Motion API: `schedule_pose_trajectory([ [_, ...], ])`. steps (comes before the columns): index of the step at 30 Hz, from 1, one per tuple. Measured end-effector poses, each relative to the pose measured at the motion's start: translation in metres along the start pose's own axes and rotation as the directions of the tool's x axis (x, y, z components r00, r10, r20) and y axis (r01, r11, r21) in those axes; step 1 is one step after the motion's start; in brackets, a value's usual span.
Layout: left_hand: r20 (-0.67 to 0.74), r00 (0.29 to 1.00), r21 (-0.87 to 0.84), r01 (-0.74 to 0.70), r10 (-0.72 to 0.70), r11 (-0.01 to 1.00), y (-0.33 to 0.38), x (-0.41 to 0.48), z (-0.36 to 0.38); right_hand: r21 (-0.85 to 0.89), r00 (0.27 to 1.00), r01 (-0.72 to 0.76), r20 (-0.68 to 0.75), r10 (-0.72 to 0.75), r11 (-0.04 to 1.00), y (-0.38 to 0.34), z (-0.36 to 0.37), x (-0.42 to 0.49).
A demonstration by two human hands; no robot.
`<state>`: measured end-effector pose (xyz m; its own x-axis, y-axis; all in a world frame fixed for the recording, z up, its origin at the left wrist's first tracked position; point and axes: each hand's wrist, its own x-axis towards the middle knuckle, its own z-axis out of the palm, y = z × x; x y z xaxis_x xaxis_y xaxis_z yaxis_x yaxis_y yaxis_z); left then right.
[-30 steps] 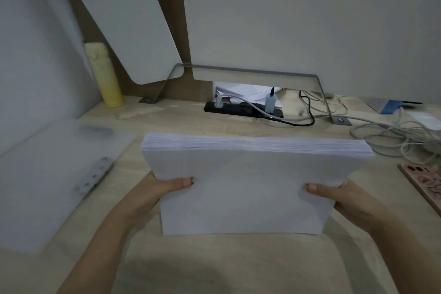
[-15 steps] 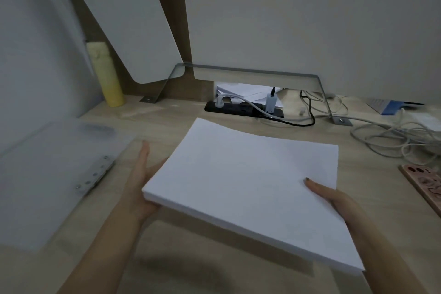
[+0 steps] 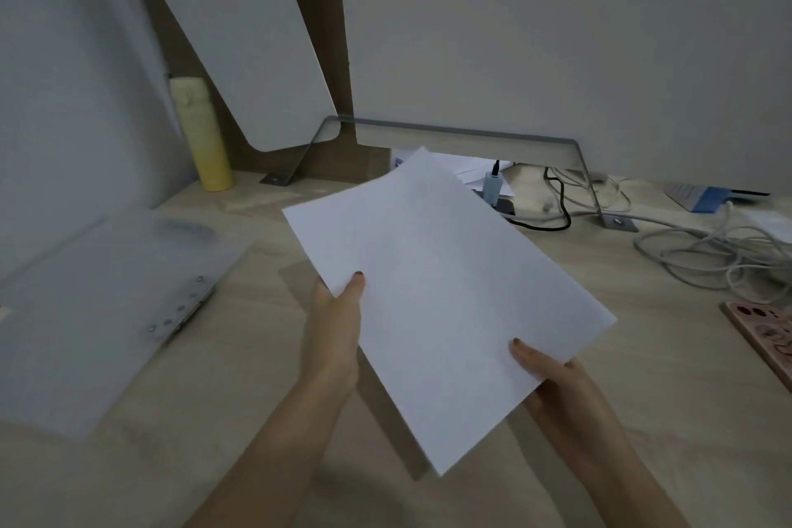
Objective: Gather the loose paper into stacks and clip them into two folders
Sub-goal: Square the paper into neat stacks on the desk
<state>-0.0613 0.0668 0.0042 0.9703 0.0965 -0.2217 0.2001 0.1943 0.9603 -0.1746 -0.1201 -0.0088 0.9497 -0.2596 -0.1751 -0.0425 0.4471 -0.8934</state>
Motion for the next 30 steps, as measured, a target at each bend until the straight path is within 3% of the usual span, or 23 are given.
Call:
schedule_pose_trajectory([
  [4,0.122,0.969,-0.083,-0.207,0.216,0.975,0.025,-0.002,-0.005,-0.081,0.999,0.007,0.038,-0.004,0.997,-0.030,-0.019,0.001],
  [9,0.209,0.915,-0.093,-0.332,0.344,0.939,0.048,-0.008,-0.009,-0.279,0.985,0.046,0.173,0.003,0.959,-0.060,-0.009,0.006],
  [12,0.243,0.867,-0.059,-0.433,0.434,0.899,0.057,-0.017,-0.005,-0.306,0.975,0.143,0.204,-0.082,0.941,-0.068,0.012,0.013],
  [15,0.265,0.806,-0.094,-0.524,0.529,0.846,0.062,-0.026,-0.002,-0.218,0.963,0.228,0.196,-0.186,0.949,-0.072,0.026,0.016],
  [17,0.249,0.791,-0.136,-0.543,0.559,0.829,0.060,-0.028,-0.002,-0.181,0.954,0.260,0.201,-0.223,0.948,-0.069,0.030,0.013],
  [22,0.192,0.843,-0.140,-0.484,0.503,0.864,0.034,-0.032,-0.005,-0.185,0.967,0.217,0.173,-0.186,0.958,-0.050,0.028,0.009],
  [27,0.163,0.799,-0.207,-0.546,0.579,0.812,0.041,-0.033,-0.004,-0.166,0.955,0.257,0.192,-0.225,0.952,-0.059,0.029,0.008],
  [30,0.145,0.825,-0.204,-0.515,0.546,0.832,0.027,-0.034,-0.004,-0.171,0.961,0.247,0.173,-0.218,0.954,-0.051,0.024,0.009],
])
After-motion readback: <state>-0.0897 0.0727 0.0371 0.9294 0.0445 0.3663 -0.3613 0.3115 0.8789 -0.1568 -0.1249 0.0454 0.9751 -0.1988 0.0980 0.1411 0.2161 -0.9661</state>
